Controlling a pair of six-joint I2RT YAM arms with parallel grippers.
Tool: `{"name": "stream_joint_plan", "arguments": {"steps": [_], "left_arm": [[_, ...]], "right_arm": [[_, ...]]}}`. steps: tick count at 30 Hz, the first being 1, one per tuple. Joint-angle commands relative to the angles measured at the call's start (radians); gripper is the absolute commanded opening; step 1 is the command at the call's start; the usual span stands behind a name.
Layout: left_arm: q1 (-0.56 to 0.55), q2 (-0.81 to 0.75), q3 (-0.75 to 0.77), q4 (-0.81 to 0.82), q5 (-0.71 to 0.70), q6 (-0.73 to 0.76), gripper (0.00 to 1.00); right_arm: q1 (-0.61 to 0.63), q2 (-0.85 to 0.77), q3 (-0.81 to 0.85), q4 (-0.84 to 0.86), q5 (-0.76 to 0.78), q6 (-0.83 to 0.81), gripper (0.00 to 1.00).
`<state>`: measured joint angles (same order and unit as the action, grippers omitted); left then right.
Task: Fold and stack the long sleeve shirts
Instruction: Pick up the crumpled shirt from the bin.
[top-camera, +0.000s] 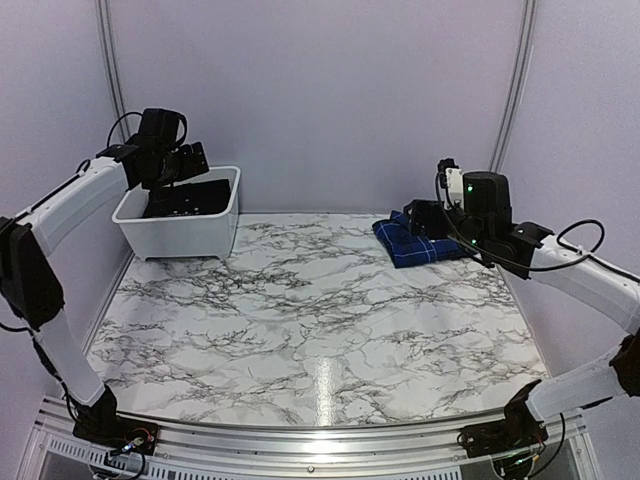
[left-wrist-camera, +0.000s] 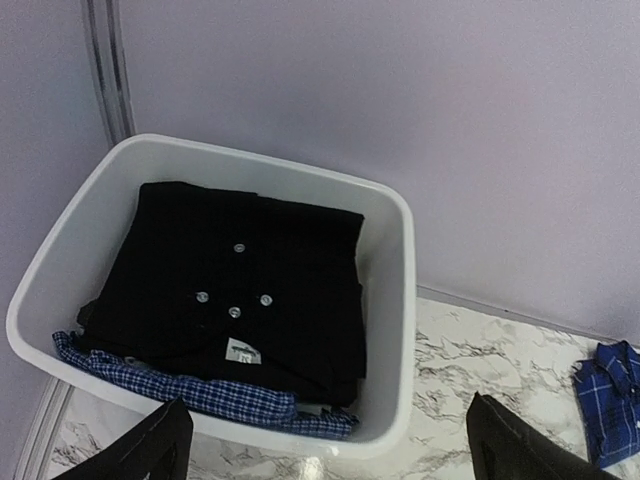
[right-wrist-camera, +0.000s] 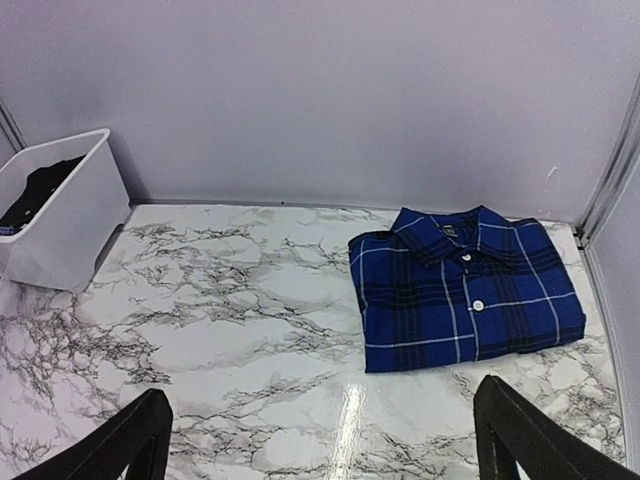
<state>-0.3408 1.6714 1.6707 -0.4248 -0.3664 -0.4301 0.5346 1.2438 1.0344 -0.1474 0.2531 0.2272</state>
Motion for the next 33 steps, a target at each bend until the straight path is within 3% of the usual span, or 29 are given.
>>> {"name": "stream_joint_plan", "arguments": {"steps": [1,13,20,27,33], "left_arm": [[0.086,0.181,0.151,-0.112,-0.001,0.004,0.99],[0.206,0.707,0.581,-0.217,-0.032,0.067,0.99],[0.229,0.872,0.725,-0.234,-0.026,0.076,0.97],[0.23,0.91,0.668,-0.241,0.022,0.055,0.78],[0.23,0.839,0.532,-0.241,0.04,0.037,0.43]], "right_arm": [[0.005,0.023,0.059,-0.021,-0.05,-0.014,0.99],[0.007,0.019,0.059,-0.055,-0.094,-0.024,0.99],[0.007,0.018,0.041,-0.058,-0.102,-0.02,0.99],[0.007,0.037,0.036,-0.05,-0.129,-0.008,0.99],[0.019,0.049,0.039,-0.046,-0.149,0.001,0.98]]}}
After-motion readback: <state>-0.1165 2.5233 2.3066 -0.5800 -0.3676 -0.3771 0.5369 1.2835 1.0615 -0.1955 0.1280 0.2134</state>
